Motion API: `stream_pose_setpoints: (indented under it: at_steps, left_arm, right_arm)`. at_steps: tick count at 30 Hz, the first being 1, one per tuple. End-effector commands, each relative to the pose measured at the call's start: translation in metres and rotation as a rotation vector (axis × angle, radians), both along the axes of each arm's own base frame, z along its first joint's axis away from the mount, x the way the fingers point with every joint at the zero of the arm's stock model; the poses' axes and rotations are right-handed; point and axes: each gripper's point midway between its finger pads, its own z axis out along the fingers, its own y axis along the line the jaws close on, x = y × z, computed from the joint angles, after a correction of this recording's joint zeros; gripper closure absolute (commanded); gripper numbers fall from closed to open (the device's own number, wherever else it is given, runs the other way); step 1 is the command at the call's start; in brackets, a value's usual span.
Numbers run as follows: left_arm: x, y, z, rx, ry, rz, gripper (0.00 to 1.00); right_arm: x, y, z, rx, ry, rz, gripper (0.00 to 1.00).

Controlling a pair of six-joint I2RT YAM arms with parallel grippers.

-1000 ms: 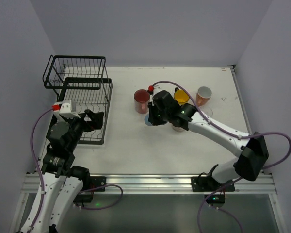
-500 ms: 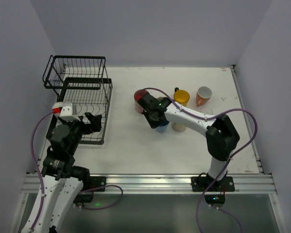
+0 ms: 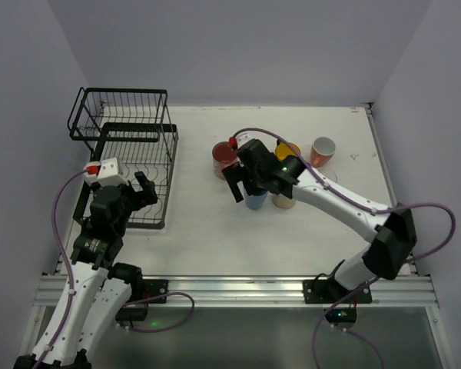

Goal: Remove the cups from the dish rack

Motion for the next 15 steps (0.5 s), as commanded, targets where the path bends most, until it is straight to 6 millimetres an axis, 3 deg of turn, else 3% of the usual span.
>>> stream_pose_setpoints:
  at_steps: [1,3,4,6,10,15]
  left_arm:
    - [0.006,0.016,0.010,-0.005,0.013,0.122,0.00]
    - [0.010,0.022,0.009,-0.026,0.019,0.182,0.00]
    - [0.012,0.024,0.008,-0.029,0.019,0.200,0.00]
    - [0.017,0.032,0.006,-0.024,0.017,0.255,0.00]
    - [0.020,0.063,-0.013,0.045,0.082,0.421,0.00]
    - [0.015,0.127,-0.040,-0.001,0.127,0.617,0.00]
  right_arm:
    - [-0.012,0.001,0.072,0.219,-0.158,0.034,0.01]
    - [-0.022,-0.001,0.102,0.331,-0.230,0.048,0.01]
    - [-0.028,-0.005,0.094,0.343,-0.228,0.053,0.01]
    - [-0.040,-0.006,0.122,0.484,-0.293,0.070,0.01]
    - [-0.062,-0.013,0.125,0.656,-0.342,0.090,0.01]
    - [-0.078,-0.021,0.140,0.774,-0.406,0.126,0.01]
